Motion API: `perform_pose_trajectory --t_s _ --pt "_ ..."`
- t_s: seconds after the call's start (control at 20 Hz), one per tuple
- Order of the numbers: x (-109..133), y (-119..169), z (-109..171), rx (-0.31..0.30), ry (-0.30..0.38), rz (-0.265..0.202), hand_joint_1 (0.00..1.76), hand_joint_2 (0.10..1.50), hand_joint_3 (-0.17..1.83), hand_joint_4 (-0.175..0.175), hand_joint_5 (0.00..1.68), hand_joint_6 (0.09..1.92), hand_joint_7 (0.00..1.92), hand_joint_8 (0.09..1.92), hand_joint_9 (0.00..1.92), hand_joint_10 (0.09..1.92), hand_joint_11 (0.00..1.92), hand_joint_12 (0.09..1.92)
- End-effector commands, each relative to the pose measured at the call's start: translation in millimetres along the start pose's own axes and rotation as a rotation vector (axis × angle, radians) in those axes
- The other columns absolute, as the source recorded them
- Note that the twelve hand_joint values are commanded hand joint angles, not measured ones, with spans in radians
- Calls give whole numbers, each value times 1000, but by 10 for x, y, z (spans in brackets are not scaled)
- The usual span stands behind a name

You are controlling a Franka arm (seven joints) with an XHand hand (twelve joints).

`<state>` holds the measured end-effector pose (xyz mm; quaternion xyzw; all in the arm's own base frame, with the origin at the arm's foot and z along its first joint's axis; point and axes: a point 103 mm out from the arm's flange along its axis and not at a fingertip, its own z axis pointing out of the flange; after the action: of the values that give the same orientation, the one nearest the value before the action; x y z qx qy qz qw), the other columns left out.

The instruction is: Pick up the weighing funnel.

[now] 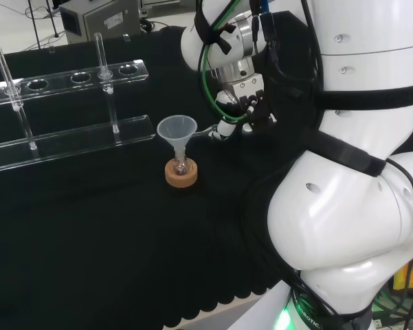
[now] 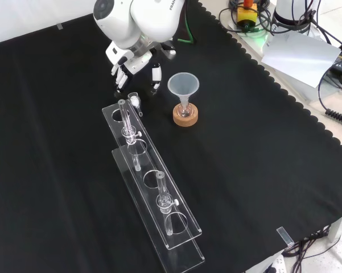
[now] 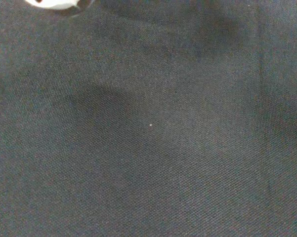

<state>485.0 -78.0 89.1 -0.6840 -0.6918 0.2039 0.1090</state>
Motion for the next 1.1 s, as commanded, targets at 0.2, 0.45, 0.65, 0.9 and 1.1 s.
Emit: perform_pose_trajectory --t_s 0.2,0.45,0.65,0.9,1.1 --pt "29 20 62 -5 -10 4 785 650 589 -75 589 124 485 707 787 578 473 1284" --pt "41 50 79 -10 -11 -1 791 647 590 -72 607 139 489 707 791 576 474 1282" --pt "45 128 107 -20 -22 -1 800 646 593 -70 627 156 497 709 799 576 476 1280" --pt "63 149 136 -35 -21 7 807 632 623 -71 544 383 507 700 814 553 483 1276" --pt "48 161 140 -32 -27 17 810 631 633 -69 504 539 507 704 816 554 483 1279"
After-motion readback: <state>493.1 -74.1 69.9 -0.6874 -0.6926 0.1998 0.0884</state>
